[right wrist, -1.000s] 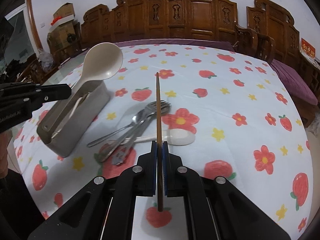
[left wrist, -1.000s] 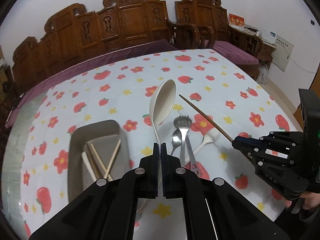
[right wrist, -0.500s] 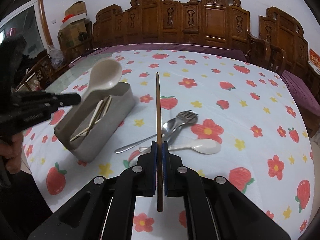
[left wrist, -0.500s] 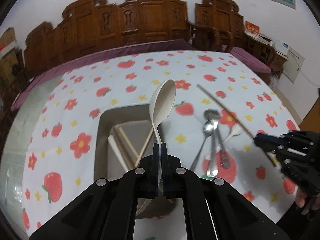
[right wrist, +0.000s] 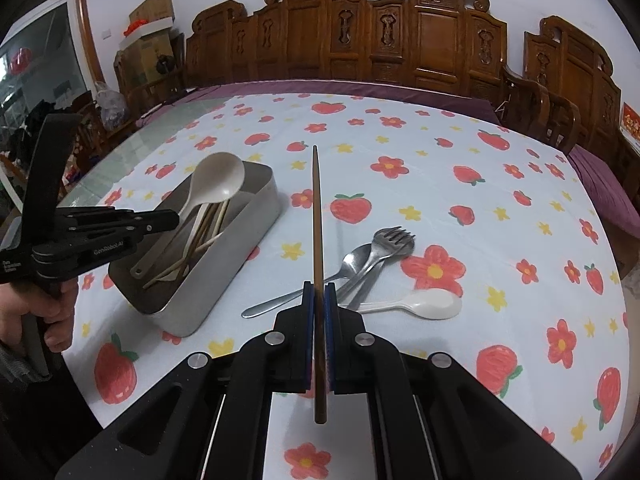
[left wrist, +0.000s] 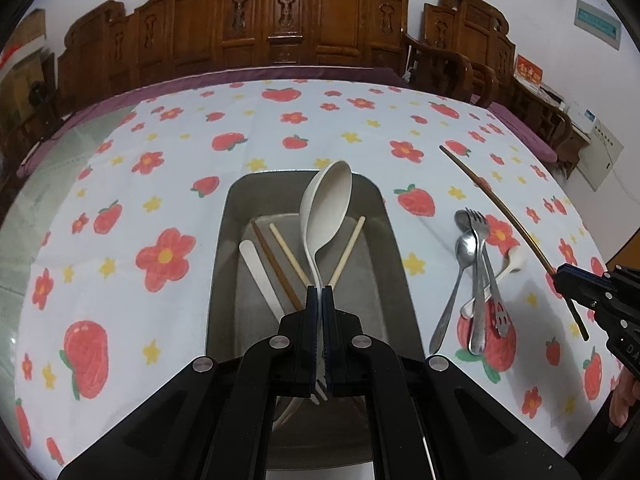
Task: Organize utensils
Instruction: 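Carry the white plastic spoon into the metal tray and open the left gripper, then lower the dark brown chopstick into the metal tray and open the right gripper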
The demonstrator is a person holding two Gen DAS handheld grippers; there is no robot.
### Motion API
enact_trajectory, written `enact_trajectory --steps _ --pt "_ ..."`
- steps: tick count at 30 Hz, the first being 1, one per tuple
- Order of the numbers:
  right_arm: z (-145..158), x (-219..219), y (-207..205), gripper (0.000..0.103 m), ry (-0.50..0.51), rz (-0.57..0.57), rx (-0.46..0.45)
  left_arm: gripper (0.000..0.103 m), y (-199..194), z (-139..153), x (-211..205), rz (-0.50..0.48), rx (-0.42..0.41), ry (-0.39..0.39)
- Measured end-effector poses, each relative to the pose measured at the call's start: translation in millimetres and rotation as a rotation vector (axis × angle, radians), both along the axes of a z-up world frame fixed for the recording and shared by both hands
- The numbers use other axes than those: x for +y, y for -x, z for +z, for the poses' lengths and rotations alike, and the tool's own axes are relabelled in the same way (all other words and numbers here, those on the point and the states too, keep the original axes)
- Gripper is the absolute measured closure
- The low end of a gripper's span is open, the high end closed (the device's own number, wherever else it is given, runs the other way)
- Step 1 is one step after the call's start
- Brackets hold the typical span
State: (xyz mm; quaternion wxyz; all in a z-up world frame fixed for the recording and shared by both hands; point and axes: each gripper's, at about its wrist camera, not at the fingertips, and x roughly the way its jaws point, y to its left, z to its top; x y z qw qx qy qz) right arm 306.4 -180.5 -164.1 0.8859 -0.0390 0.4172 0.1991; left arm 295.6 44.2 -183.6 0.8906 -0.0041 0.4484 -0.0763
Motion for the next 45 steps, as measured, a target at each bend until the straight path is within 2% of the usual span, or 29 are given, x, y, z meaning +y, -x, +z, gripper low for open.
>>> enact_trajectory --steps 3,9,20,29,33,34,40,45 --pt "2 8 -1 0.097 -0.001 0.007 0.000 0.102 -2 -2 4 0.000 0.011 -0.009" --pt "5 28 0 0.097 -0.003 0.041 -0.003 0.102 -4 5 16 0.008 0.001 0.032" --pt "2 72 -2 0.097 -0.076 0.088 0.038 0.102 11 40 41 0.043 -0.107 0.010" --pt "-10 113 -8 0.097 -0.091 0.108 0.099 0.101 18 54 60 0.068 -0.148 0.009" --pt "-16 124 -14 0.097 -0.096 0.089 0.129 0.087 21 58 65 0.074 -0.161 0.004" --pt "-18 126 -16 0.097 -0.102 0.084 0.136 0.086 21 60 67 0.080 -0.167 0.002" --pt "-28 133 -28 0.097 -0.147 0.046 0.192 0.086 25 66 79 0.099 -0.183 0.026" --pt "-33 142 -28 0.096 -0.154 0.060 0.208 0.086 26 68 84 0.109 -0.190 0.035"
